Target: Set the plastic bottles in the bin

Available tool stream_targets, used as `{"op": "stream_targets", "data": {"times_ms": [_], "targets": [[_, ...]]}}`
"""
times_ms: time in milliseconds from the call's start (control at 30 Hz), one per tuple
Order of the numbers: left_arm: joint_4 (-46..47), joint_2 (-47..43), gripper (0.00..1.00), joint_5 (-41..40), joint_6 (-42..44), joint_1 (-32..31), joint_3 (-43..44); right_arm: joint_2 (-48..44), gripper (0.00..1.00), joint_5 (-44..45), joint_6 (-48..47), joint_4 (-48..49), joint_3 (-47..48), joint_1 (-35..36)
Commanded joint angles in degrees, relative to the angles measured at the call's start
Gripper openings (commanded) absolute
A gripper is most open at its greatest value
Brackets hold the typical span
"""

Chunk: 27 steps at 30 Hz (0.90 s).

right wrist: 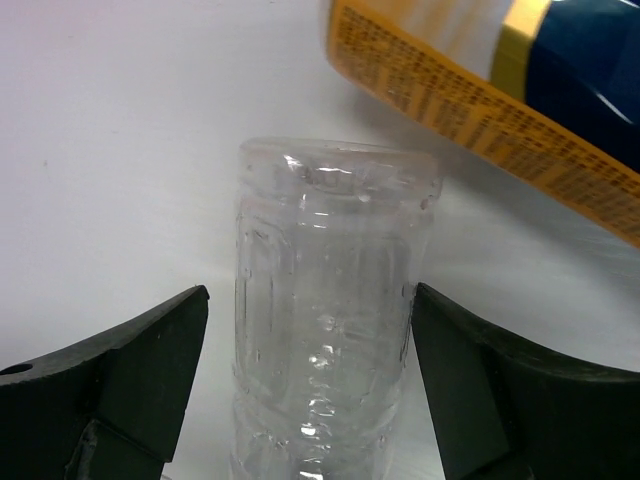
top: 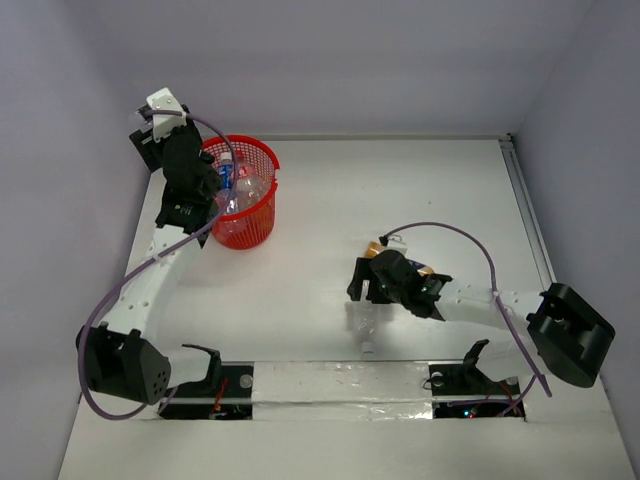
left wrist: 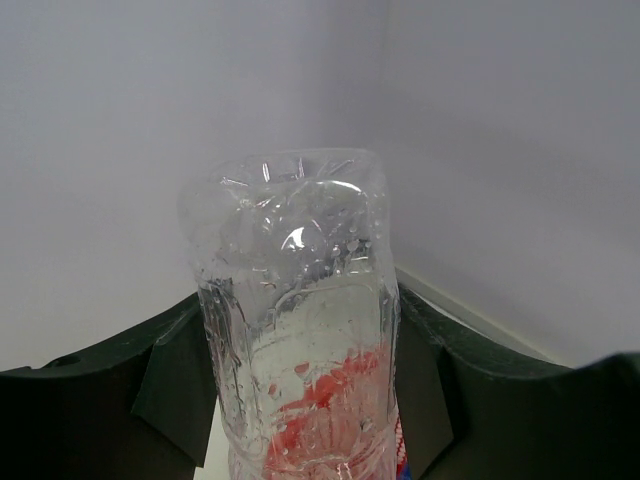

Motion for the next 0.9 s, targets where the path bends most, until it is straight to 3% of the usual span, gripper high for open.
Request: {"op": "stream_targets", "data": {"times_ms": [0,367,467,533,600,733,867], "targets": [[13.7,0.78,0.48,-1.44,5.21,0.46,-1.82,-0.66,0.86,-2.26,-1.77,5.76,0.3,0.56],[24.45,6.14,0.52,-0.3,3.47,0.46,-12.63,-4.53,0.84,-2.53,-2.73,7.96,-0.41,1.09],[25.07,7.46,0.67,-0.39,0.22,0.46,-15.53,-3.57,0.84,-2.53,-3.17,7.7,0.21,1.62],[24.2,8.42,0.88,-0.56,-1.63,0.46,-15.71,-2.43,0.85,-2.71,-3.61,7.26,0.56,1.62],[20.35,9.39,0.99,-0.31,-3.47,0.46,-14.75,-1.81,0.86,-2.88,-3.96,6.56,1.0,1.62],[14.36,8.0,0.99,1.98,-6.9,0.46,-10.19,0.29,0.96,-3.58,-5.19,6.12,1.61,1.62],[7.77,2.73,0.99,6.54,-11.45,0.46,-6.06,3.45,1.0,-5.34,-7.3,5.77,3.28,1.62]]}}
